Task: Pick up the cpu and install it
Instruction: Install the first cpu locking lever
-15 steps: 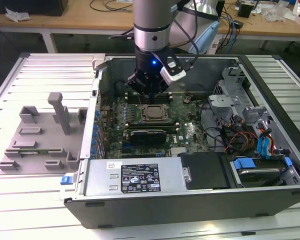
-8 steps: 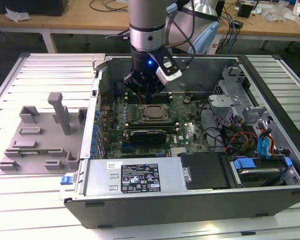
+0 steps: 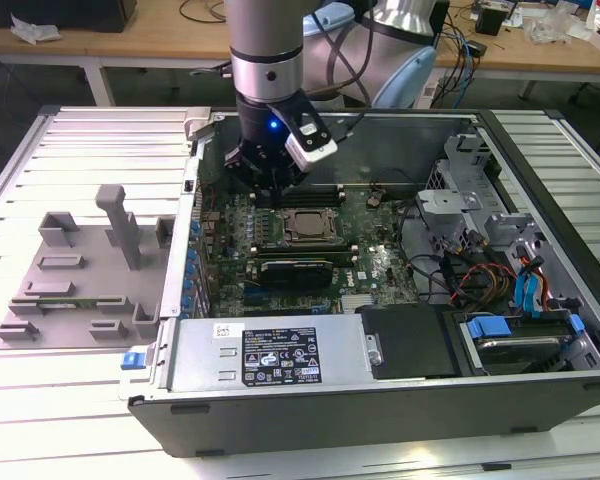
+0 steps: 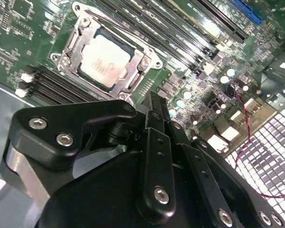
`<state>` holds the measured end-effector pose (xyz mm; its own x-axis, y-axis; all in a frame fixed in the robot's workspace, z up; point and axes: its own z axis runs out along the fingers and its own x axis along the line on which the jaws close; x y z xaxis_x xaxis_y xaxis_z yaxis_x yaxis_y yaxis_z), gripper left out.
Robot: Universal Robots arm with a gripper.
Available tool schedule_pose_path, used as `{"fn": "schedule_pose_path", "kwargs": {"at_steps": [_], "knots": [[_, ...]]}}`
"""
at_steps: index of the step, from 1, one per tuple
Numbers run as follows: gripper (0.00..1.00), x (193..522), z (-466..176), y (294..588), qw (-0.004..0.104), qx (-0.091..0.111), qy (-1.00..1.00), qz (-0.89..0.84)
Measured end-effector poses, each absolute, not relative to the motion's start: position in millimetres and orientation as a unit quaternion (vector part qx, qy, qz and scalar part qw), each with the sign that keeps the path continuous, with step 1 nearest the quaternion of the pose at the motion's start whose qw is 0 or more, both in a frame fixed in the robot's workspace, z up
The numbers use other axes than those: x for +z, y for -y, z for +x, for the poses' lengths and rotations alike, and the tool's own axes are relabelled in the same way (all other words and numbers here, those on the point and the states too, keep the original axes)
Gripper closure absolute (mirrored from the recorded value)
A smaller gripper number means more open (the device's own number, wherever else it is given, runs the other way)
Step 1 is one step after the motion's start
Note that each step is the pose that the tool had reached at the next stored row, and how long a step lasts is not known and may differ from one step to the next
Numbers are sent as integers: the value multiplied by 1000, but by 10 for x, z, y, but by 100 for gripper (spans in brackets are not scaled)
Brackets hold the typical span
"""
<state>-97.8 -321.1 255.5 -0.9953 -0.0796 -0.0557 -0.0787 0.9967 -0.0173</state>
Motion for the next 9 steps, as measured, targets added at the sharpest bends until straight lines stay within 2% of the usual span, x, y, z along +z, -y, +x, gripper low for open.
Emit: {"fn": "schedule_pose_path", "kwargs": {"at_steps": [2,4,7,9], "knots": [[89,2555,-1030,3211,28,0,-999,-39],[89,2555,-1064,3211,29,18,-999,-39],[89,2555,-1091,3211,31,68,-996,-37],[89,2555,-1097,3211,32,85,-995,-37]]}}
